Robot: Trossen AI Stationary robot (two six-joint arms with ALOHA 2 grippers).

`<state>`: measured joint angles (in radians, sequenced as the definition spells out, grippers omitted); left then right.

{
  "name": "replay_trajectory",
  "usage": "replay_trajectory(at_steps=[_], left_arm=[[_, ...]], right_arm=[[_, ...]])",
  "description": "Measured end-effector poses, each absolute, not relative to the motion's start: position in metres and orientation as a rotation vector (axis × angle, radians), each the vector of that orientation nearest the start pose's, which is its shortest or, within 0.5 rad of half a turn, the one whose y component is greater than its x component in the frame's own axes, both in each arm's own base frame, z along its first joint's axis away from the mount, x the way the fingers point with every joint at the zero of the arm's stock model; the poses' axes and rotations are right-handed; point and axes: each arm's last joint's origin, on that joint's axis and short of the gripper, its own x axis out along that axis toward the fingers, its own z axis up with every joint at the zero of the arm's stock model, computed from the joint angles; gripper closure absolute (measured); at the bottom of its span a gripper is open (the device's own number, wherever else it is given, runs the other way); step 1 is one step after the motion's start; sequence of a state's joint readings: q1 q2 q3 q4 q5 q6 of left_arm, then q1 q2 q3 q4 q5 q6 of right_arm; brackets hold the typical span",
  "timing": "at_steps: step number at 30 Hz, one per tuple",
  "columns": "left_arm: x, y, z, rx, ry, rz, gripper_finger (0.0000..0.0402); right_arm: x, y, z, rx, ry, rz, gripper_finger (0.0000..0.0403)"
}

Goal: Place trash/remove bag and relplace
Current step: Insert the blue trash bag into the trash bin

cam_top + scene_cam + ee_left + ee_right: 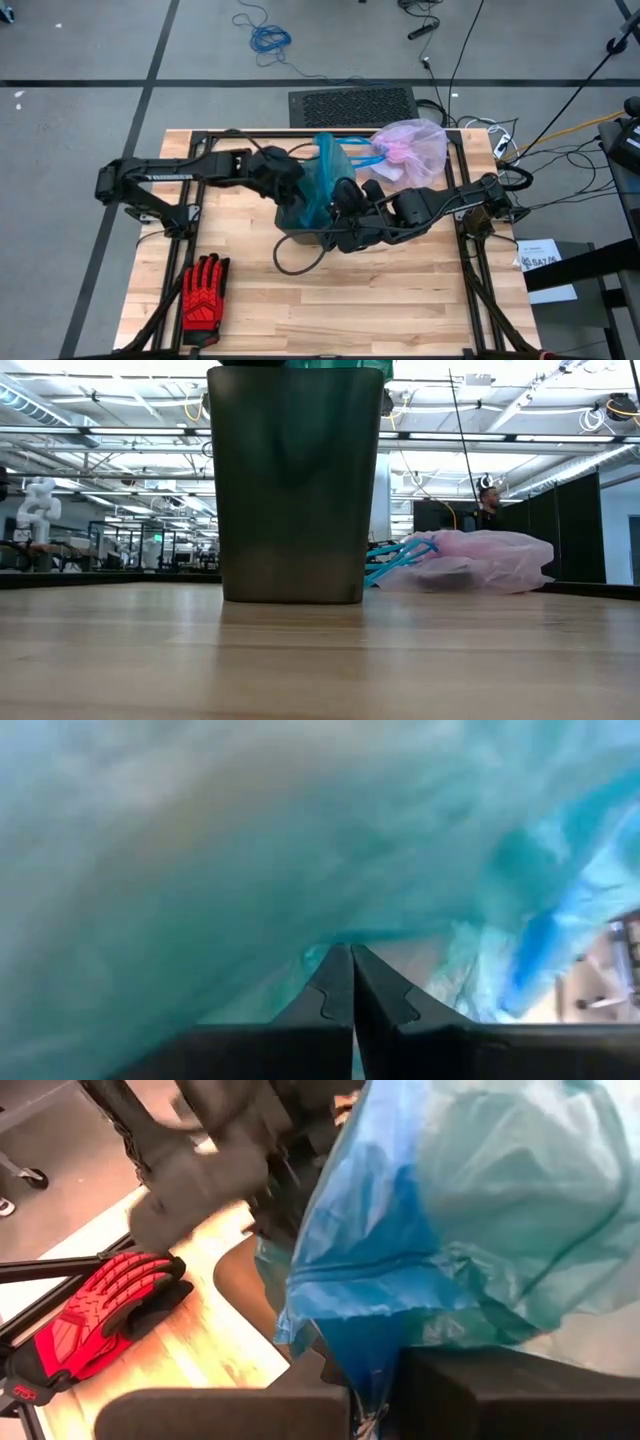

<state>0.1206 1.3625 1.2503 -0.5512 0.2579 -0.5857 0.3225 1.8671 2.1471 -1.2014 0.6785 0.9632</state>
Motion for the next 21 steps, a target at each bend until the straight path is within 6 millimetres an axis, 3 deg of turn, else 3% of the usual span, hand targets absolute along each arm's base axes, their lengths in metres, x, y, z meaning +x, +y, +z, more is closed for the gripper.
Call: replay_trajectory(at_steps=[7, 13, 18, 21], left_arm=[[0.263, 0.029, 0.388, -0.681, 0.555, 0.035, 0.0401], [0.236, 0.026, 0.417, -0.654, 0.568, 0.050, 0.0402], [0.226, 0.030, 0.412, -0.601, 0.667, 0.231, 0.0402], [0.232, 0.034, 0.400, -0.561, 0.743, 0.287, 0.0402]], right_arm=[[0.357, 0.100, 0.409, 0.441, 0.574, -0.664, 0.0403], [0.357, 0.100, 0.409, 0.425, 0.579, -0.660, 0.0403], [0.357, 0.100, 0.409, 0.425, 0.580, -0.659, 0.0403], [0.357, 0.100, 0.409, 0.426, 0.582, -0.657, 0.0403]])
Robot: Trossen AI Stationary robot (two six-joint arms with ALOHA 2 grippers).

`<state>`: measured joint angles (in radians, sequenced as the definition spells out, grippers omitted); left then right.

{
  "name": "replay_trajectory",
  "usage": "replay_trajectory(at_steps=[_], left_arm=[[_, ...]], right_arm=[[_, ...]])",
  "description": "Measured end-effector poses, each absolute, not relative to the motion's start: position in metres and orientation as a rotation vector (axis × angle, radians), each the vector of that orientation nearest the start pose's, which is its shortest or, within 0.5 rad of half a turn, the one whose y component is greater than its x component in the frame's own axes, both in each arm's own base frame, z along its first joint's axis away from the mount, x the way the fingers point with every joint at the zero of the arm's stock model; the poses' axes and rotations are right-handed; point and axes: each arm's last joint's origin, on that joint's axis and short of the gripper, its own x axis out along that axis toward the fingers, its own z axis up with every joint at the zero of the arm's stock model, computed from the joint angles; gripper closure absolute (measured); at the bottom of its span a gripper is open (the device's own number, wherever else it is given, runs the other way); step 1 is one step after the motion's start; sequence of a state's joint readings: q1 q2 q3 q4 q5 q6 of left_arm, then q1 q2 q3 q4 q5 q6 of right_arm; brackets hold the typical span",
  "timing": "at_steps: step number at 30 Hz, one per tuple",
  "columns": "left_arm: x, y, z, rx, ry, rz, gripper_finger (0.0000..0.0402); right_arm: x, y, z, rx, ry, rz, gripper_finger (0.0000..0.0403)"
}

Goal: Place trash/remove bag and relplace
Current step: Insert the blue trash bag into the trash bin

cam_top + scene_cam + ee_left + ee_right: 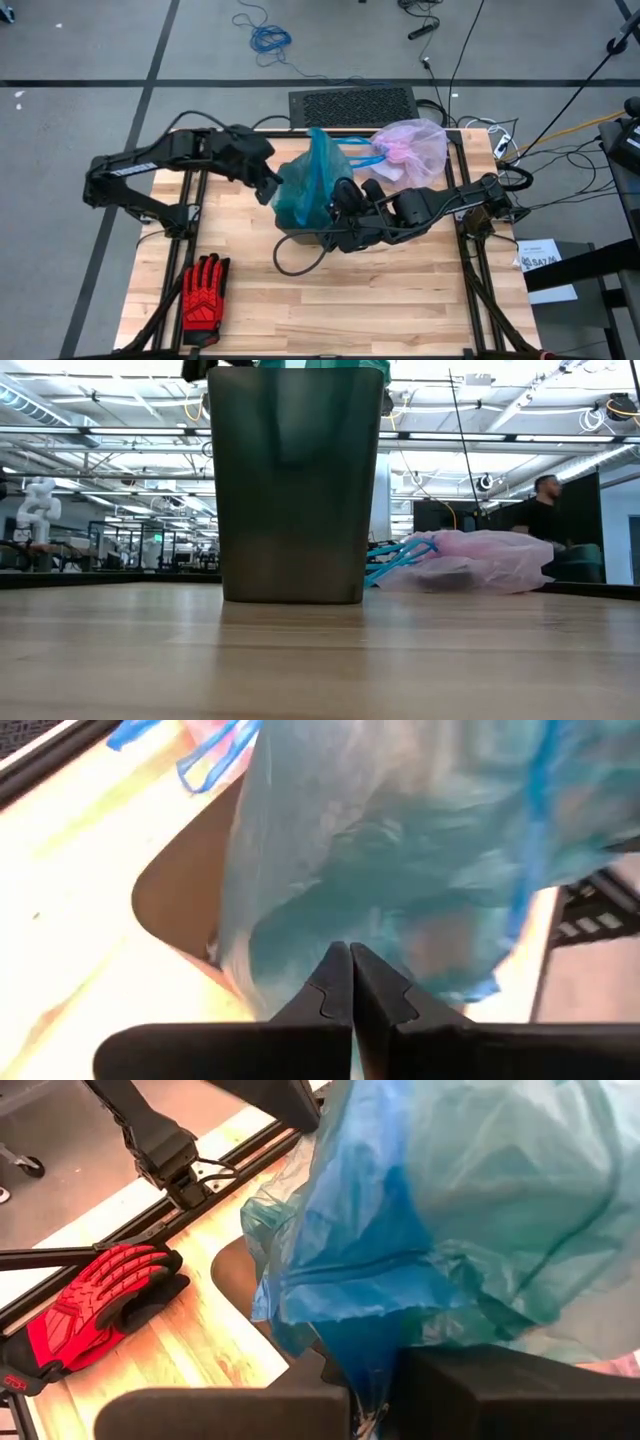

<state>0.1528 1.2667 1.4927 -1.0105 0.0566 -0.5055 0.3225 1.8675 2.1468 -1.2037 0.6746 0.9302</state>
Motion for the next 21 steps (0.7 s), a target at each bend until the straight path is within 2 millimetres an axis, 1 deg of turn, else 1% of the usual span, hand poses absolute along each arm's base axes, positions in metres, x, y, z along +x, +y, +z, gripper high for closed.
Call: replay_trajectory(at_steps=[2, 6, 8, 11, 15, 21], left_arm=[[0.245, 0.036, 0.388, -0.542, 0.773, 0.278, 0.0402], [0.284, 0.039, 0.362, -0.541, 0.821, 0.170, 0.0402], [0.296, 0.040, 0.350, -0.546, 0.859, 0.155, 0.0402], [0.305, 0.041, 0.339, -0.518, 0.902, 0.145, 0.0402], [0.312, 0.042, 0.327, -0.488, 0.962, 0.138, 0.0402], [0.316, 0.043, 0.310, -0.410, 1.071, 0.151, 0.0401]], right_arm=[[0.357, 0.100, 0.409, 0.426, 0.582, -0.657, 0.0403], [0.357, 0.100, 0.409, 0.427, 0.582, -0.658, 0.0403], [0.357, 0.100, 0.409, 0.427, 0.582, -0.658, 0.0403], [0.357, 0.100, 0.409, 0.427, 0.582, -0.658, 0.0403], [0.357, 0.100, 0.409, 0.427, 0.581, -0.658, 0.0403], [0.358, 0.099, 0.409, 0.428, 0.581, -0.659, 0.0403]])
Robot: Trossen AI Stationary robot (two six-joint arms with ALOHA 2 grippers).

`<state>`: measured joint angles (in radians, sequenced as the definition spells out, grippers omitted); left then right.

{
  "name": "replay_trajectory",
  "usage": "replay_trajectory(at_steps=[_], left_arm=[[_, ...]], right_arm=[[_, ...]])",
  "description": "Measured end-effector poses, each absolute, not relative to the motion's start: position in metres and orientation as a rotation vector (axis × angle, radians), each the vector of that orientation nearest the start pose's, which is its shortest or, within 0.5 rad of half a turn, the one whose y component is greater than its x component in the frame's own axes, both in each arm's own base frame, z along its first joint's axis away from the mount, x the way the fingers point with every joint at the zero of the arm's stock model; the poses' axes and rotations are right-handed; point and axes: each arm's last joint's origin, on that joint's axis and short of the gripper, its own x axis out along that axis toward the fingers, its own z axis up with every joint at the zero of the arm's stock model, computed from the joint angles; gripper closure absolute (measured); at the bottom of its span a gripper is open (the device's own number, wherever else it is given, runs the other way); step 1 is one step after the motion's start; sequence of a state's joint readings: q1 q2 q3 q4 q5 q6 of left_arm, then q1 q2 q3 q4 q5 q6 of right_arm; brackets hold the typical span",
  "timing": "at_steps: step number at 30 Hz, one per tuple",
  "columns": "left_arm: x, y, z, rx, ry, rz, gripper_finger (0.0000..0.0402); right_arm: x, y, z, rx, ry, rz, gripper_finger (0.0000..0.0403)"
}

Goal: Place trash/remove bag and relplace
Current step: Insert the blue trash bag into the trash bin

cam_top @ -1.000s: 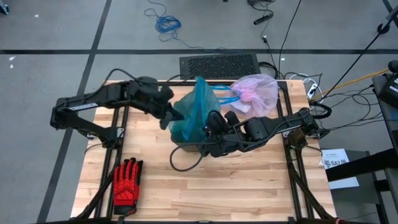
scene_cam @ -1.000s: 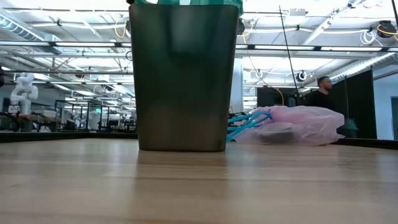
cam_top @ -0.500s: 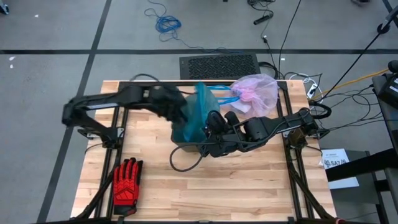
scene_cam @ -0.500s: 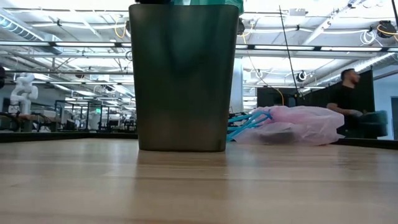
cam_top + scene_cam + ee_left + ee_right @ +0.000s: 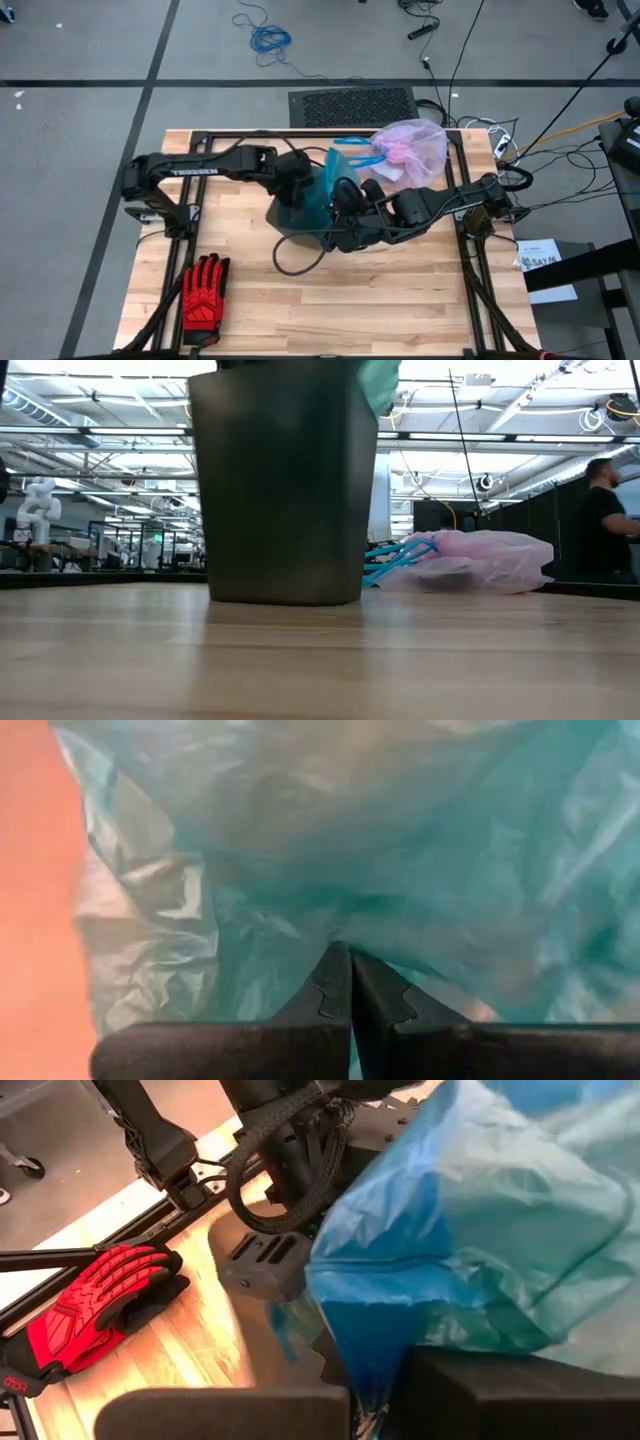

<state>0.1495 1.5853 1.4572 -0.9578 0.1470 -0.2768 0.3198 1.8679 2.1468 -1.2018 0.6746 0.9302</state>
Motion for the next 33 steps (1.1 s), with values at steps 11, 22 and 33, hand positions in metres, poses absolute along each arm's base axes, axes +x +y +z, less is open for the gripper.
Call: replay_trajectory(at_steps=[11, 22, 33], left_arm=[[0.321, 0.045, 0.308, -0.345, 1.065, 0.162, 0.0401], [0.293, 0.051, 0.389, -0.331, 0.909, 0.205, 0.0401], [0.233, 0.044, 0.471, -0.347, 0.668, 0.281, 0.0401]], right_arm=[[0.358, 0.099, 0.409, 0.424, 0.579, -0.664, 0.0403], [0.362, 0.097, 0.411, 0.402, 0.559, -0.639, 0.0403], [0.399, 0.069, 0.389, 0.369, 0.640, -0.546, 0.0403]])
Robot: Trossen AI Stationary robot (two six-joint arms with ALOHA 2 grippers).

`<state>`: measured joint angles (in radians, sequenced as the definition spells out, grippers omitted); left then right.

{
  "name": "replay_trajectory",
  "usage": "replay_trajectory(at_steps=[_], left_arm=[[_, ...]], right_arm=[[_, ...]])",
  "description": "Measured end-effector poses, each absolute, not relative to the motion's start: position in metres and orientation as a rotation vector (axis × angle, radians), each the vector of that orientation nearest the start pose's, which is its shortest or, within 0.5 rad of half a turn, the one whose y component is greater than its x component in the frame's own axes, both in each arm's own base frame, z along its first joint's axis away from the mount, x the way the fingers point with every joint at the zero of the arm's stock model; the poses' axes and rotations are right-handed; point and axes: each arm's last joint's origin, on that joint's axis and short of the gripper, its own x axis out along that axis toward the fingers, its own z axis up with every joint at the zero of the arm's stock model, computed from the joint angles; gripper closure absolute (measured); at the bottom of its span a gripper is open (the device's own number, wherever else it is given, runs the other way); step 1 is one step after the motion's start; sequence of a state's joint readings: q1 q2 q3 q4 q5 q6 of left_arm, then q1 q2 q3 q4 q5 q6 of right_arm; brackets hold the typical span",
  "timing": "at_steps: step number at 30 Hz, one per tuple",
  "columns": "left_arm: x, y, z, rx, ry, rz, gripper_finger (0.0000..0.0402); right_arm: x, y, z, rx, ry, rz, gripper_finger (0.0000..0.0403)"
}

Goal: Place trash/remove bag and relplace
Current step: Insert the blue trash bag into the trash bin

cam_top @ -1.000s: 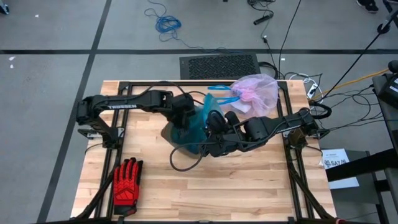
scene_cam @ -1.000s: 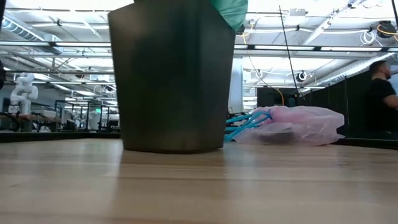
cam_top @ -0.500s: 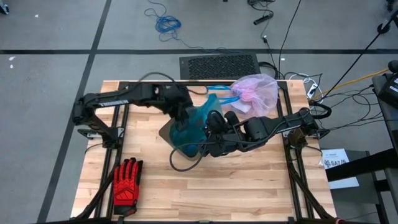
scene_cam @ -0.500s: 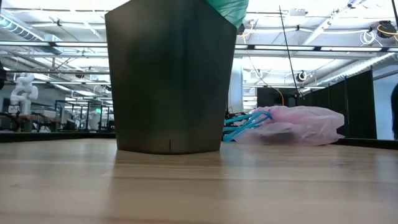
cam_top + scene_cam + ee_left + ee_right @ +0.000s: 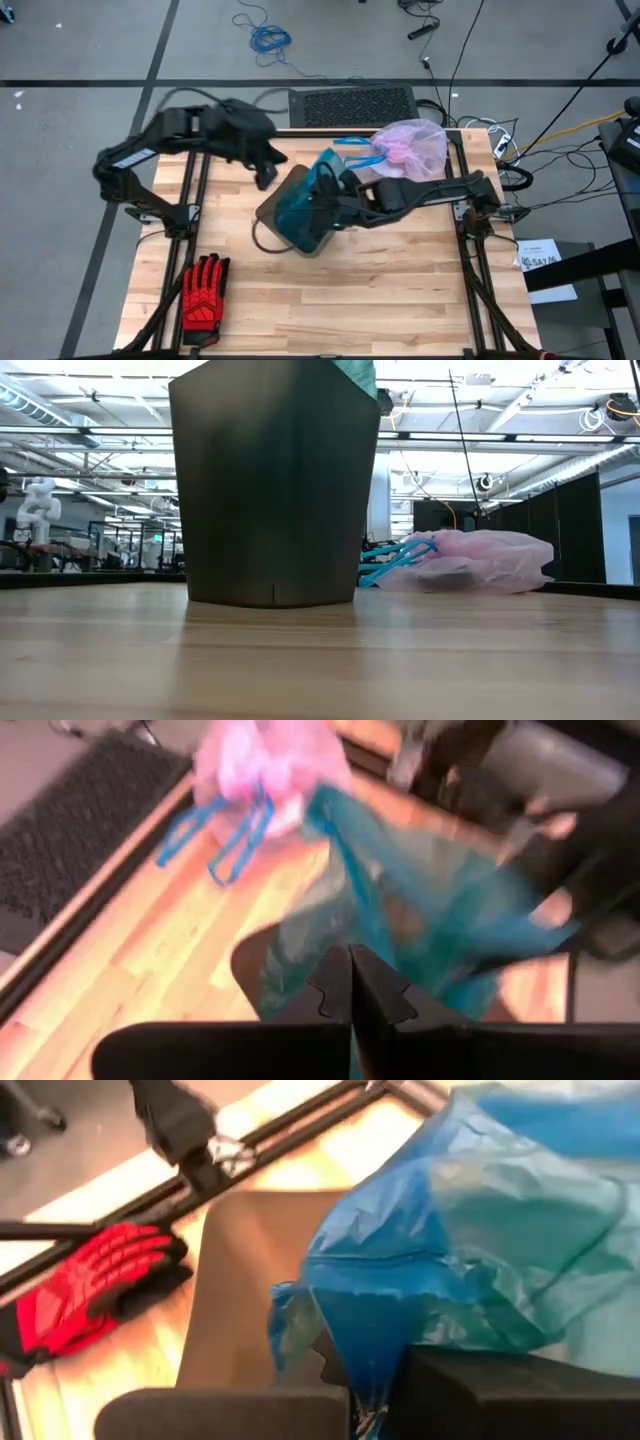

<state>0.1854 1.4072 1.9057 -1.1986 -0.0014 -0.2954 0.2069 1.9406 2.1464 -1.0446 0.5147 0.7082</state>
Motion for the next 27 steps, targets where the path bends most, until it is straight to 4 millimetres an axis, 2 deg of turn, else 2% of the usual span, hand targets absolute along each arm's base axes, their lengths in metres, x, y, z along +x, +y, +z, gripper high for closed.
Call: replay_trajectory(at_steps=[3, 7, 13, 16, 19, 24, 27], left_arm=[[0.213, 0.042, 0.485, -0.385, 0.604, 0.302, 0.0401], [0.194, 0.040, 0.490, -0.410, 0.592, 0.346, 0.0401], [0.176, 0.038, 0.492, -0.406, 0.601, 0.404, 0.0401], [0.174, 0.038, 0.492, -0.406, 0.597, 0.404, 0.0401], [0.171, 0.037, 0.493, -0.406, 0.589, 0.404, 0.0401], [0.164, 0.037, 0.496, -0.396, 0.569, 0.425, 0.0401], [0.163, 0.036, 0.495, -0.383, 0.585, 0.422, 0.0402]], right_arm=[[0.413, 0.063, 0.373, 0.397, 0.700, -0.514, 0.0403], [0.431, 0.053, 0.349, 0.428, 0.773, -0.501, 0.0403], [0.455, 0.035, 0.308, 0.503, 0.910, -0.447, 0.0403], [0.461, 0.031, 0.297, 0.537, 0.961, -0.406, 0.0403], [0.459, 0.031, 0.302, 0.547, 0.961, -0.371, 0.0403], [0.449, 0.033, 0.329, 0.589, 0.913, -0.235, 0.0403], [0.446, 0.034, 0.338, 0.619, 0.898, -0.183, 0.0400]])
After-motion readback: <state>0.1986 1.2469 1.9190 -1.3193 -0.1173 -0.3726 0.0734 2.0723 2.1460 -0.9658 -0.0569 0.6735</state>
